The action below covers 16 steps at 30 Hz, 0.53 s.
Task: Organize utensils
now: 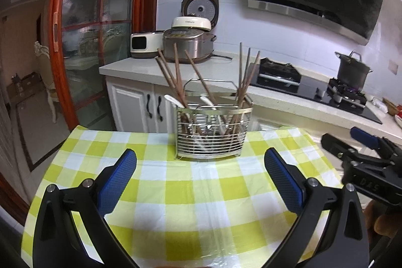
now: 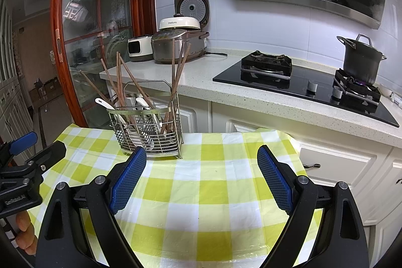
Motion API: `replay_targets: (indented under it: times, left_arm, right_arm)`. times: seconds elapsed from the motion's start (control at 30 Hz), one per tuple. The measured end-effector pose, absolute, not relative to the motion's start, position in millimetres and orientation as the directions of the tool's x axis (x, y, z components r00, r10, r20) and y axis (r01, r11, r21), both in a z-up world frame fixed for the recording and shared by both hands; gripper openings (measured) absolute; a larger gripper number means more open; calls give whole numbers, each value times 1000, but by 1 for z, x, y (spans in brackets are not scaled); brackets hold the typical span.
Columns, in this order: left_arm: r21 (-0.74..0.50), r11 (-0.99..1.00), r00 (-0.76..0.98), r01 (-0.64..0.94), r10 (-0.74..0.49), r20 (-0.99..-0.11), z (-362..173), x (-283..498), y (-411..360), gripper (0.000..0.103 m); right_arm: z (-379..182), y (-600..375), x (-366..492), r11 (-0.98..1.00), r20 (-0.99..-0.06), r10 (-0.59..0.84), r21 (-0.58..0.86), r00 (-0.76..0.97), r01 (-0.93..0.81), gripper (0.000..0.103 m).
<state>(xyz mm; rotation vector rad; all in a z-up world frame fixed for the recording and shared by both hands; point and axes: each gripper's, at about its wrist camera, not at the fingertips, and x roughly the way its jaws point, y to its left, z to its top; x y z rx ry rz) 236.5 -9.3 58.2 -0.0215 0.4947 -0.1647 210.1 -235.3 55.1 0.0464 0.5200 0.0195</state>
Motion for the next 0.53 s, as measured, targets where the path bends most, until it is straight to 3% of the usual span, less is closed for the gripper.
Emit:
replay_targets:
  times: [0.27, 0.53]
  left_arm:
    - [-57, 988, 872, 142, -152, -466, 56, 237, -7, 99]
    - [-97, 987, 820, 128, -161, -550, 29, 260, 22, 99]
  right_arm:
    - [54, -236, 211, 999, -499, 29, 50, 866, -5, 85]
    - [34, -246, 222, 999, -540, 28, 55, 841, 2, 85]
